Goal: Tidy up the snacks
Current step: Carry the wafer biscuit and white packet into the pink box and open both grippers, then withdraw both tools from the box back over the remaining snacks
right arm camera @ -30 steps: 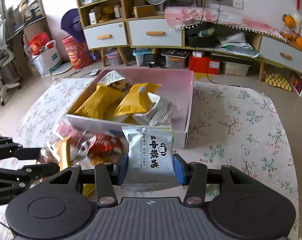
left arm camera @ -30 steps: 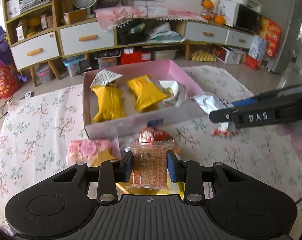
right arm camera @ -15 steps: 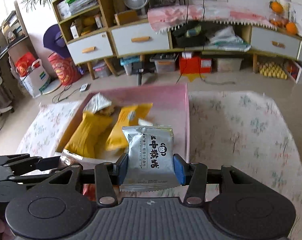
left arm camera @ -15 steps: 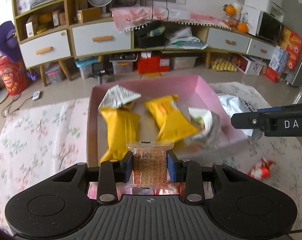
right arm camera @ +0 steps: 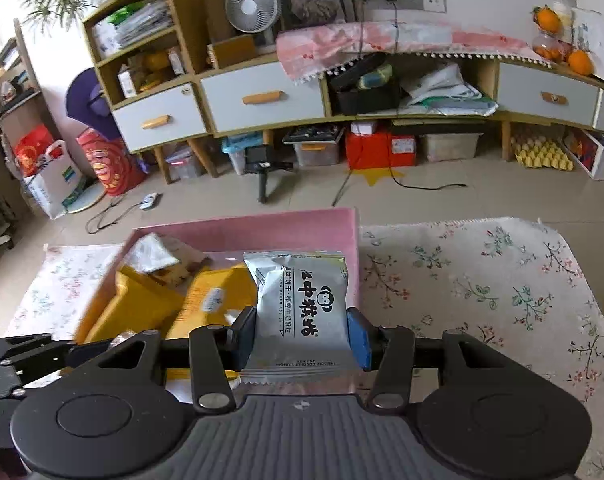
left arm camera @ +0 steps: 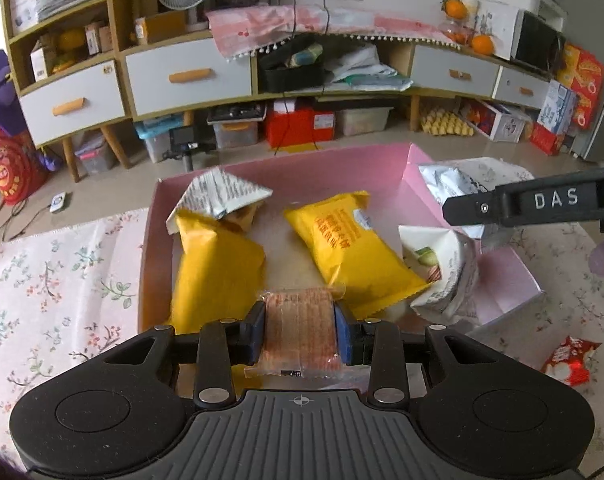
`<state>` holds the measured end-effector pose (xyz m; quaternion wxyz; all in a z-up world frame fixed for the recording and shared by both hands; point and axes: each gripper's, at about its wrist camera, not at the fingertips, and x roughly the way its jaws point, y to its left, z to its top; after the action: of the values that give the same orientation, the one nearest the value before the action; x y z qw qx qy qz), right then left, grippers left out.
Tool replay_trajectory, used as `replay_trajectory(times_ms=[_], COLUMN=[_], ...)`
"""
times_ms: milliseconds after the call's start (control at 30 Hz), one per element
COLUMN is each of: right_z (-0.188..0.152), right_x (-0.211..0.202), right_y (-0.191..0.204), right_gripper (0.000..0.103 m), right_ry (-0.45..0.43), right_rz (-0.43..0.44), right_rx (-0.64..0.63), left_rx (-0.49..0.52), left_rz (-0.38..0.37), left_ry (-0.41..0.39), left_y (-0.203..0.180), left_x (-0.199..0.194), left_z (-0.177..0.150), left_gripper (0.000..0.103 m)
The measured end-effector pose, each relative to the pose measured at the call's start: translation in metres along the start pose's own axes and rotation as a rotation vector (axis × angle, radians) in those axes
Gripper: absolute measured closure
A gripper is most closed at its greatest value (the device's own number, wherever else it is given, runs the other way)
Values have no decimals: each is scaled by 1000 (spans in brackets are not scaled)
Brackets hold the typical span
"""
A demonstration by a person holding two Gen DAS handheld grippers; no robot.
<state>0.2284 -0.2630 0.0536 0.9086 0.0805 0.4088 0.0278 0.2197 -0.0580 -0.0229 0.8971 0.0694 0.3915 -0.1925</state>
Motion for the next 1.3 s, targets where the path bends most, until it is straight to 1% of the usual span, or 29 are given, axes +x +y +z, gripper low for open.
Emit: replay_trajectory(times_ms=[100, 267, 400, 533, 600, 633, 667, 700, 733, 767, 800, 867, 967, 1133, 1200, 1300], right_z=[0, 4, 4, 5, 6, 6, 6, 6, 7, 6, 6, 7, 5, 4, 2, 2], right_x=[7, 9, 14, 15, 15, 14, 14, 13, 11, 10, 9, 6, 1, -12, -20, -30], right_y=[-7, -10, -7, -9, -12, -13, -13, -13, -12, -10, -8, -5, 0, 8, 11, 14], right_gripper=[76, 76, 76, 71, 68, 64, 62, 54, 49, 48, 47, 45, 40, 30, 30, 26], right_ry=[-9, -43, -39, -47, -42, -40, -39, -39, -40, -41, -41, -35, -25, -19, -19, -18], right_rz=[13, 40, 52, 58, 63, 72, 77, 79, 68, 61, 57, 58, 43, 31, 25, 15], right_rx=[32, 50, 44, 65, 88, 95, 97, 97, 93, 87, 75, 56, 24, -13, -32, -37], left_rx=[-21, -12, -6, 13, 1, -3, -4, -1, 4, 13, 19, 26, 33, 54, 61, 68], left_rz=[-3, -21, -27, -40, -52, -58, -63, -59, -49, -46, -51, -46, -51, -52, -51, -49], left_ry=[30, 22, 20, 25, 33, 35, 34, 31, 26, 29, 32, 24, 21, 13, 15, 17], left_y=[4, 3, 2, 1, 2, 3, 3, 2, 1, 0, -2, -5, -8, -14, -15, -16], left_x=[14, 19, 20, 20, 19, 18, 17, 15, 13, 11, 9, 3, -5, -23, -31, -42], left_z=[-5, -3, -3, -3, -1, -1, -1, -1, -1, -1, -1, -1, 0, 1, 0, -2], left_gripper=[71, 71, 70, 67, 63, 59, 53, 50, 44, 39, 39, 33, 28, 21, 19, 18])
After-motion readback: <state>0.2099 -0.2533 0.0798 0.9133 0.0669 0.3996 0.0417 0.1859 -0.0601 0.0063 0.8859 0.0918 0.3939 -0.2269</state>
